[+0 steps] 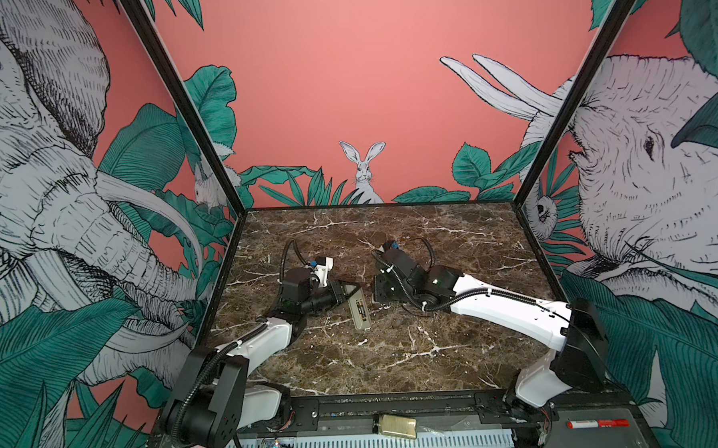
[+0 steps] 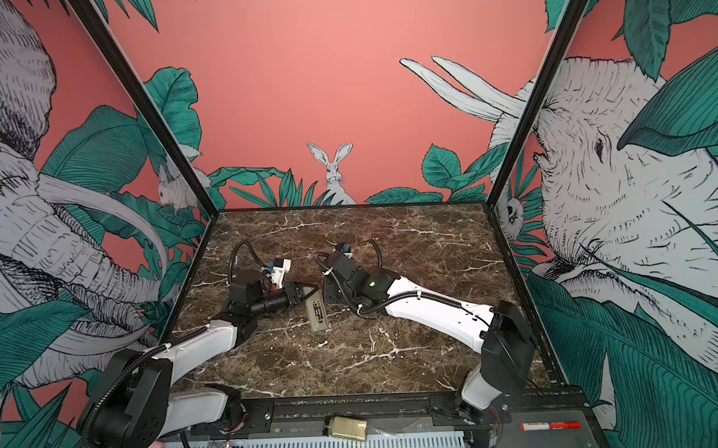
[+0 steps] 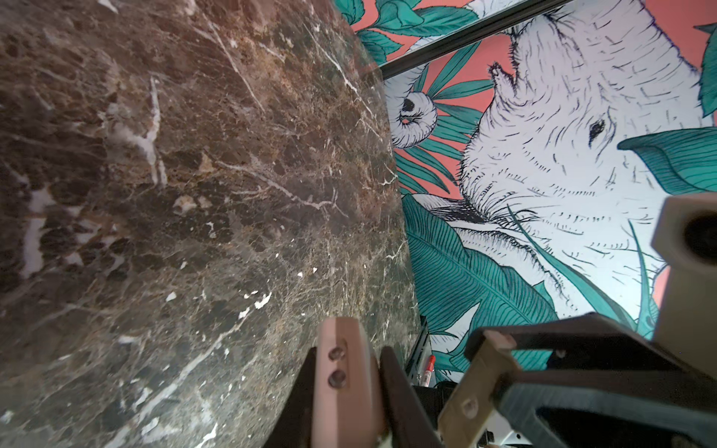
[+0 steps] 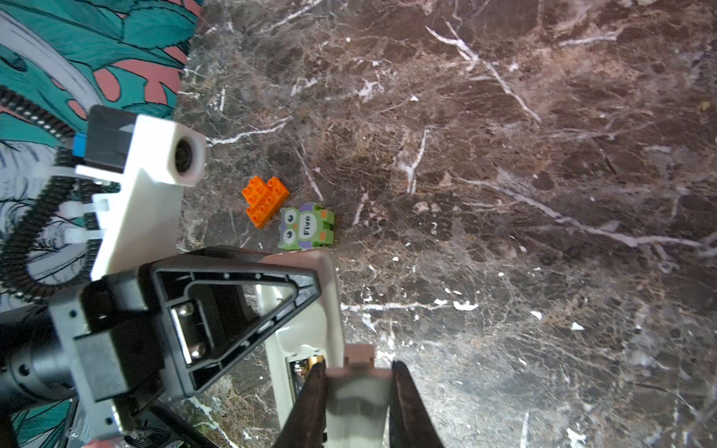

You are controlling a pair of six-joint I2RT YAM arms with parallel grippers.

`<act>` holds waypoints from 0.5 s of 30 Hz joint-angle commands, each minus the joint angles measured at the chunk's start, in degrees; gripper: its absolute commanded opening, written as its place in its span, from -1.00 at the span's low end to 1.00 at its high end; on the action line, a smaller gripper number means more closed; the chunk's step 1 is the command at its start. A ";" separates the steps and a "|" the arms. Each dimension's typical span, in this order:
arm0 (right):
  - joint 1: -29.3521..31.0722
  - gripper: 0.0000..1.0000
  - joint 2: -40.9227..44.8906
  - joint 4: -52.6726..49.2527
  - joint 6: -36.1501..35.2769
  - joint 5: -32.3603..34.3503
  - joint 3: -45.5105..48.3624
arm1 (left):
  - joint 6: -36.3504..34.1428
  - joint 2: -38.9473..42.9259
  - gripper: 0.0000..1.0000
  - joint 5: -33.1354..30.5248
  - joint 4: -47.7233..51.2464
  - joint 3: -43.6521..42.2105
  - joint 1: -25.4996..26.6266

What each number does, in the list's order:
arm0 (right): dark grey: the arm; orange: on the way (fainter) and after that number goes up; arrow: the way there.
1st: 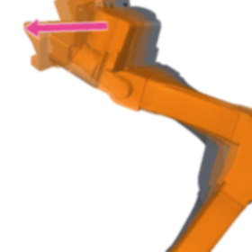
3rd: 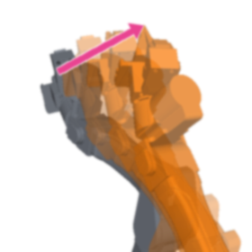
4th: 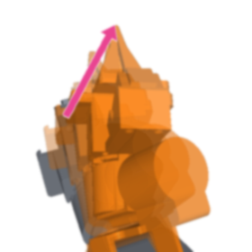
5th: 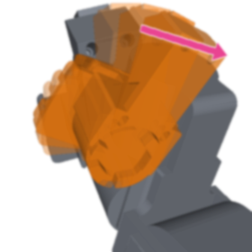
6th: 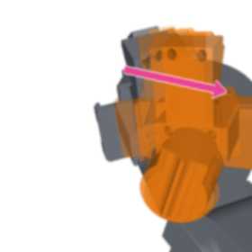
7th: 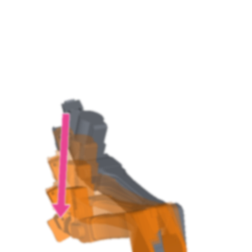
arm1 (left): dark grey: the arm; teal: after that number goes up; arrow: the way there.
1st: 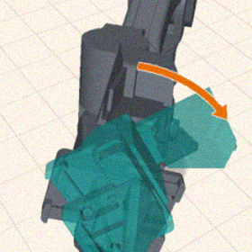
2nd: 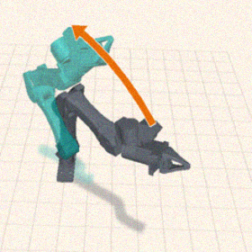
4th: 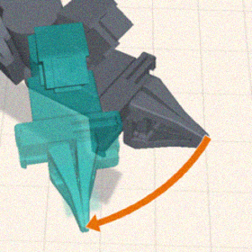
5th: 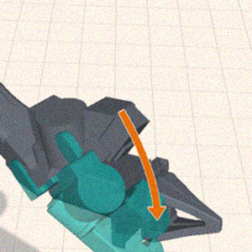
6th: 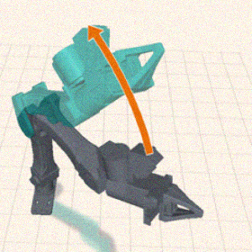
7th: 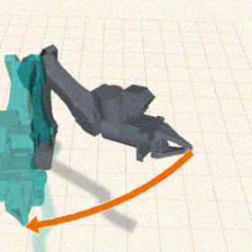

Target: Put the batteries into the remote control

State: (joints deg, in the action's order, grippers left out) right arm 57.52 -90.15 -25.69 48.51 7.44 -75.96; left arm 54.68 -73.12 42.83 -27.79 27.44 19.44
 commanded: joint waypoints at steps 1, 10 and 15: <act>0.69 -0.90 0.98 4.87 -2.09 0.05 0.39 | 2.38 -0.23 -1.00 1.01 -2.96 2.40 -0.33; 1.23 -0.93 -0.16 5.27 -2.89 -0.24 0.23 | 4.63 -1.24 -1.00 1.13 -5.08 2.79 -0.28; 1.22 -0.96 -0.80 3.62 -2.99 0.40 -0.68 | 4.71 -1.15 -1.00 1.09 -5.08 2.55 -0.28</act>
State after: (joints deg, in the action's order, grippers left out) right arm 58.33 -90.24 -22.28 46.13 6.87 -75.96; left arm 58.50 -74.70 43.03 -30.17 28.91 19.44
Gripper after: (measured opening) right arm 0.220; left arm 0.232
